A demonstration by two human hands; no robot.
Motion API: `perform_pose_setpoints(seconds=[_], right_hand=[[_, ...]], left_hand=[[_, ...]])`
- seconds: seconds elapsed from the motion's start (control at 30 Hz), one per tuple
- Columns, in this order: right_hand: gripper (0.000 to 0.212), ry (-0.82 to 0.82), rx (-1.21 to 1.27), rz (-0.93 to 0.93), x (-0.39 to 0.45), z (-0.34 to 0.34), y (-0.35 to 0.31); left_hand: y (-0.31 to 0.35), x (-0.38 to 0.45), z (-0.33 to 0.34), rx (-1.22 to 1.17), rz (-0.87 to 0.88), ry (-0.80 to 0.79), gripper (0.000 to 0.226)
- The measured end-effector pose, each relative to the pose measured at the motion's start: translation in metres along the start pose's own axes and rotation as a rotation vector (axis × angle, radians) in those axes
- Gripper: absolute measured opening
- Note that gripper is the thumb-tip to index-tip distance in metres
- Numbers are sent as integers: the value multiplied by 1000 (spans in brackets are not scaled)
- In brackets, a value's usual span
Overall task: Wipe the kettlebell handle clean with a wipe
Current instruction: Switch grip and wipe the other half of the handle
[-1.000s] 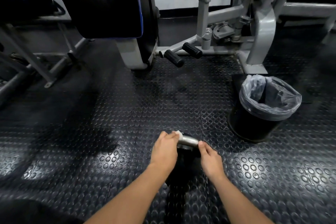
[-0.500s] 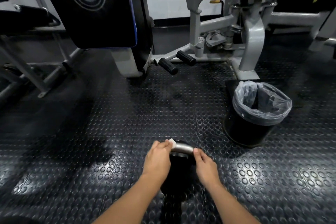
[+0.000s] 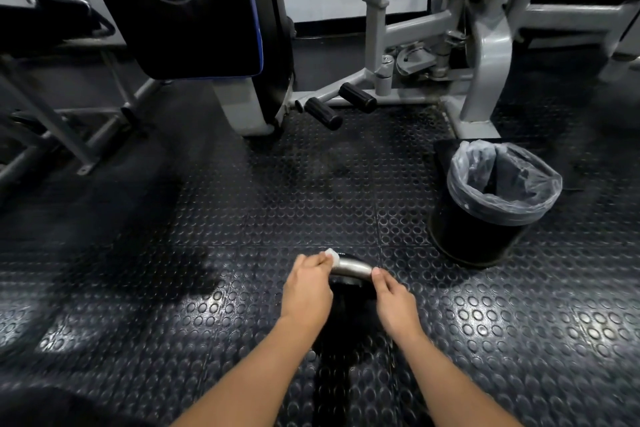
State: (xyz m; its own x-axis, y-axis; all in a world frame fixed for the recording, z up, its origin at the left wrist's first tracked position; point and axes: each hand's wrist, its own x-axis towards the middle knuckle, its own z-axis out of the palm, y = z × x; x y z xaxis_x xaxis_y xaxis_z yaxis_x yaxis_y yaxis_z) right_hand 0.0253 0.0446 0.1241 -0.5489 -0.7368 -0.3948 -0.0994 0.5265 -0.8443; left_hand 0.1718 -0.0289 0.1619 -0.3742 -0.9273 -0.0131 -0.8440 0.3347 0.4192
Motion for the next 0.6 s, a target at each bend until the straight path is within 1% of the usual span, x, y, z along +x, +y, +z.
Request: perform_pose_setpoints(seconds=[0.1,0.17,0.37,0.53,0.6], right_hand=[[54,-3,-6,0,0,0,0],[53,-2,4,1,1,0,1],[53,-1,-1,9,1,0,1],[54,-7,9,8,0,1,2],[54,-6,15,7,1,1,2]], left_hand=[[0,-10,8,-61,2,-70,47],[-6,-15,13,-88,-33,-70,45],[-6,-7,14,-143,-144,71,41],[-2,-19,23,-120,-32,-12,49],[-8,-14,23,-158,-58,3,47]])
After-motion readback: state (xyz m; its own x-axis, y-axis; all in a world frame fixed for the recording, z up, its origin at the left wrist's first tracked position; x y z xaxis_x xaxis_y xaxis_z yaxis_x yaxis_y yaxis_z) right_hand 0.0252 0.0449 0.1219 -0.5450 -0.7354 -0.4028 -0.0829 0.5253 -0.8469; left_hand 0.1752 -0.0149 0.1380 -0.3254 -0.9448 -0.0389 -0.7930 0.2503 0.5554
